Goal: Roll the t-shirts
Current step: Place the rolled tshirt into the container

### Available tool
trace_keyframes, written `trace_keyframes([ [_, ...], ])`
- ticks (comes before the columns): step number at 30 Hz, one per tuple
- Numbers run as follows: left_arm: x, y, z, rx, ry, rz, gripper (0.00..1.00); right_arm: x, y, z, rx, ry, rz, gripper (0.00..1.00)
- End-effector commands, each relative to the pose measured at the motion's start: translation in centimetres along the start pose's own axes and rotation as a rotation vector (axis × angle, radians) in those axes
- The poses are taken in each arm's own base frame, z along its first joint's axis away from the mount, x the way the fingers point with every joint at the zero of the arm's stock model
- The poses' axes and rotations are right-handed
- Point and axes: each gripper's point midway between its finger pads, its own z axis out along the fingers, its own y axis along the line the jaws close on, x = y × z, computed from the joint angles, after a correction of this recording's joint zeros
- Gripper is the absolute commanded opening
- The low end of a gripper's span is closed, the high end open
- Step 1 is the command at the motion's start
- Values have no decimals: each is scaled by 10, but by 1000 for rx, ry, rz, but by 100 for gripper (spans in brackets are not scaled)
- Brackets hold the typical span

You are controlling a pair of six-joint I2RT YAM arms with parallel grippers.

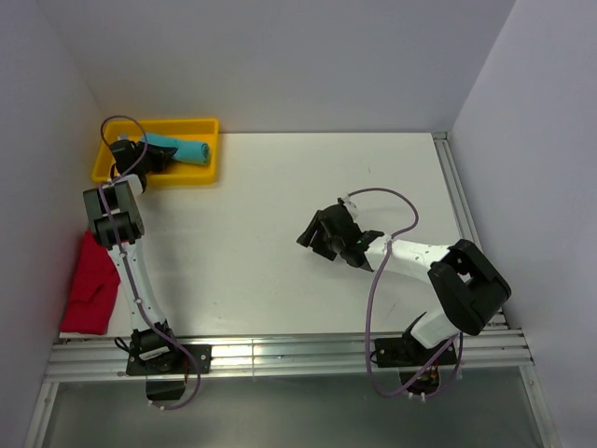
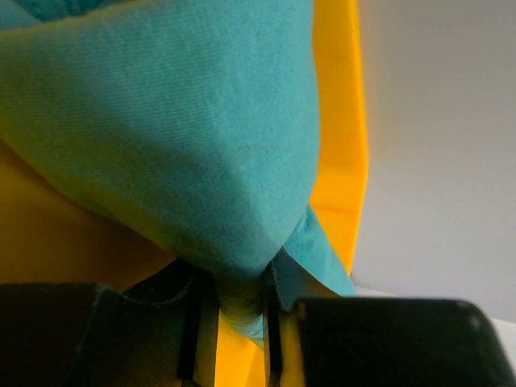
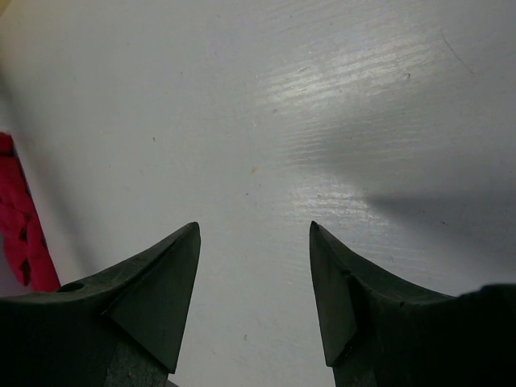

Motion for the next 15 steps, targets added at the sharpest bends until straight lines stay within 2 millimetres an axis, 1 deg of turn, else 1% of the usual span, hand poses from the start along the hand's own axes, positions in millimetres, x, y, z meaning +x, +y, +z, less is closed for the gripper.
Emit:
trace_keyframes([
  [1, -26, -19, -15, -47, -65, 71, 0, -9, 24, 0, -58, -24, -4, 64],
  [2, -25, -13, -15, -73, -64, 69, 0, -9, 24, 1, -59, -22, -3, 64],
  [5, -30, -6, -18, -130, -87, 78, 1, -8, 24, 1, -60, -17, -7, 64],
  [6, -31, -5, -19, -142, -87, 77, 6, -7, 24, 1, -61, -16, -8, 64],
  [8, -35, -6, -21, -160, -103, 84, 9, -7, 24, 1, -61, -16, -6, 64],
  [9, -34, -7, -21, -162, -97, 84, 14, -7, 23, 2, -60, -17, -5, 64],
  [11, -37, -12, -23, -166, -104, 94, 19, -6, 24, 2, -63, -12, -6, 64],
  [12, -40, -11, -25, -190, -116, 93, 23, -6, 23, 3, -62, -11, -6, 64],
  [14, -40, -15, -25, -198, -119, 110, 28, -5, 25, 3, -67, -9, -6, 63],
  [15, -42, -18, -27, -204, -125, 111, 34, -6, 25, 3, -68, -9, -8, 63],
])
